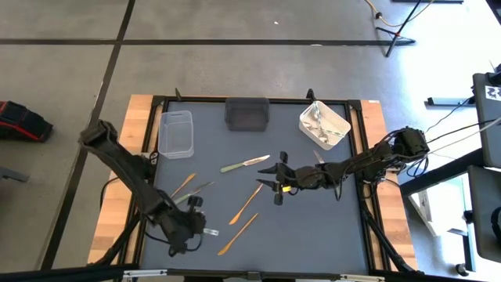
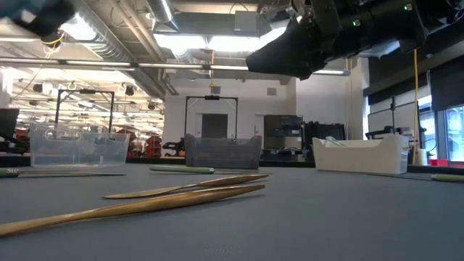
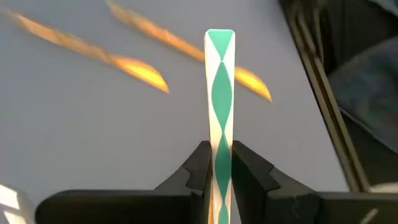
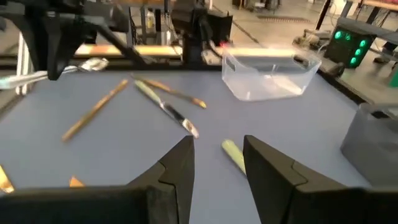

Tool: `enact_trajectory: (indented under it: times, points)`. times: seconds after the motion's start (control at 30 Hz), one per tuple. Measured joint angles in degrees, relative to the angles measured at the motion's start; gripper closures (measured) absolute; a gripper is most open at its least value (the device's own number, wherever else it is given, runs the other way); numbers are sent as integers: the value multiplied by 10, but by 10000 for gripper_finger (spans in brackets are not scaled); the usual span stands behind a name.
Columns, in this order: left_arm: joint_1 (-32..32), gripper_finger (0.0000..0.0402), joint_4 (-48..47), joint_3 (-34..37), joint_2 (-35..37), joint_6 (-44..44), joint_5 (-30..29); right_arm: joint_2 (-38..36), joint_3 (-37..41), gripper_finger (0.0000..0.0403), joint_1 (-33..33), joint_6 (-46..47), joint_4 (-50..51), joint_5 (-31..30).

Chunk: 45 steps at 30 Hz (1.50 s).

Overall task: Sort silverware by color (type)
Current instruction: Put the blue spoon into the white bin

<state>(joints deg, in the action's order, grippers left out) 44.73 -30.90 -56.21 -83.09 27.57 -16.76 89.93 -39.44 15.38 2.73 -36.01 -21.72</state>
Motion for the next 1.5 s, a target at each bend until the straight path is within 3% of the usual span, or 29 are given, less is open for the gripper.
enact_trajectory:
  times: [0.3,0.43,0.63,0.83,0.93,1.07,1.17,1.5]
  points:
    - [-10,360,22,-1,88,-208,-152,0,0,274,0,-4,-40,19]
    - [-20,364,114,31,110,-291,-181,7,-1,274,-4,-12,-80,14]
    - [-56,364,339,149,158,-410,-180,53,-16,238,-19,-44,-138,68]
    - [-117,364,579,263,197,-486,-86,113,-101,171,-34,-71,-136,103]
    - [-140,364,676,307,202,-490,-79,153,-157,161,-36,-107,-135,151]
    - [-152,364,775,352,201,-492,-83,192,-217,169,-33,-167,-126,164]
    - [-155,364,817,365,202,-488,-90,211,-255,181,-34,-176,-116,182]
    - [-163,360,816,368,192,-472,-87,268,-332,219,-34,-183,-84,183]
